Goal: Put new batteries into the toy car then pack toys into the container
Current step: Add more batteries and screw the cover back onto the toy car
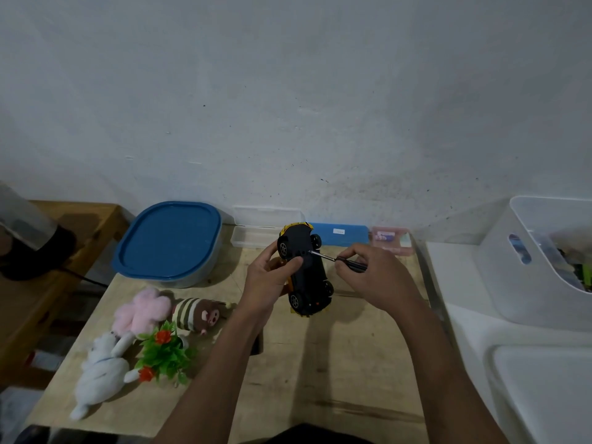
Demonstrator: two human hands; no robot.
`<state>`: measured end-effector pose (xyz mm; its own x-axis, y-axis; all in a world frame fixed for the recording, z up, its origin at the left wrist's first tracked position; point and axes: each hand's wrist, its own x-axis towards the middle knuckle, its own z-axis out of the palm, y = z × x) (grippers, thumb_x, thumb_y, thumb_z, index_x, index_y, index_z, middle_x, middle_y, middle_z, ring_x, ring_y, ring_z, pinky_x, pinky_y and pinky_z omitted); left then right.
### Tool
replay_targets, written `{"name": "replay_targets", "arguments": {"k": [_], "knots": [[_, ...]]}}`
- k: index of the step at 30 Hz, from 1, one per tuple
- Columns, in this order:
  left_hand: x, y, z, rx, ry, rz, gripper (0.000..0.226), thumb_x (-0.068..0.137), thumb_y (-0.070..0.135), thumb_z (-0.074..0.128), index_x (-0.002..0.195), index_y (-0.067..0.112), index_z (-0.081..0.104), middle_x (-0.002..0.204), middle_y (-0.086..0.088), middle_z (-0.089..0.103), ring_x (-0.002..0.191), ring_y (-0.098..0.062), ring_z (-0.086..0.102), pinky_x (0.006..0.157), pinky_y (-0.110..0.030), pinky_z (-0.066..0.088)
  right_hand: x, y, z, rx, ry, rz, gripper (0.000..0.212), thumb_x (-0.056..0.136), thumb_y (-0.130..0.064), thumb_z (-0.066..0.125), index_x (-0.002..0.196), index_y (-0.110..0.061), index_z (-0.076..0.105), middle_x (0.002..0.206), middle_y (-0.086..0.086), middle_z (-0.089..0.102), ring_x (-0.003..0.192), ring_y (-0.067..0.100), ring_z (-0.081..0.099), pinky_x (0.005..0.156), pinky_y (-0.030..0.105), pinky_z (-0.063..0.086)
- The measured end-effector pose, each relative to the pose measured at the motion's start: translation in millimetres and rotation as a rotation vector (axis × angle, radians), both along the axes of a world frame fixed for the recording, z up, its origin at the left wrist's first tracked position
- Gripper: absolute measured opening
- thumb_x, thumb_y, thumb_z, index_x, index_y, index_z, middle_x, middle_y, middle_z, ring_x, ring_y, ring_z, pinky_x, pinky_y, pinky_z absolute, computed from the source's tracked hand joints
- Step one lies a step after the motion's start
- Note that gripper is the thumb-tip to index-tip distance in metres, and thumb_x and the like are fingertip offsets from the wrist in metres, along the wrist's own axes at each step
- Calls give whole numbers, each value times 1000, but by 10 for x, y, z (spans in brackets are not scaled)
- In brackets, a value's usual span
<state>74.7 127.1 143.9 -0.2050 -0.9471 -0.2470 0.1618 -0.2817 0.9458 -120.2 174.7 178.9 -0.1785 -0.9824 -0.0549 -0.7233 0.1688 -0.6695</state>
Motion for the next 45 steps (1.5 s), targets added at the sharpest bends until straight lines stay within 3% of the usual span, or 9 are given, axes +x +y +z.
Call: {"name": "replay_targets", "arguments": {"k": [8, 24, 29, 39, 45], "knots": [[-9, 7, -9, 47, 30, 17, 45, 89, 7, 70, 129, 24, 61, 100, -3, 78, 85, -18, 73, 69, -35, 58, 22, 58, -33, -31, -48, -30, 6, 86, -44, 62, 90, -39, 61, 81, -16, 67, 75, 5, 64, 70, 35, 57], [3, 7, 8, 44, 15, 9, 46, 89, 9, 71, 130, 26, 61, 102, -3, 77, 91, -21, 73, 71, -35, 57, 47, 54, -21, -22, -56, -30, 6, 85, -46, 63, 81, -43, 58, 78, -16, 68, 74, 5, 64, 72, 40, 57], [10, 2, 15, 37, 8, 8, 45, 88, 8, 71, 126, 30, 61, 101, -2, 78, 92, -21, 73, 70, -34, 58, 51, 49, -6, -12, -55, -19, 5, 86, -46, 62, 86, -40, 61, 79, -16, 68, 74, 6, 65, 73, 40, 58], [23, 10, -26, 4, -37, -26, 50, 88, 5, 70, 130, 31, 60, 102, -2, 77, 93, -18, 74, 73, -36, 59, -24, -51, 53, 121, -87, -18, 14, 82, -48, 61, 81, -35, 66, 87, -15, 69, 82, 8, 65, 80, 35, 55], [39, 20, -34, -15, -63, -51, 54, 88, 7, 71, 136, 29, 58, 112, -9, 74, 103, -25, 71, 76, -35, 60, -62, -97, 132, 213, -120, -4, 18, 83, -45, 64, 86, -27, 62, 85, -5, 66, 80, 13, 62, 67, 29, 46]]}}
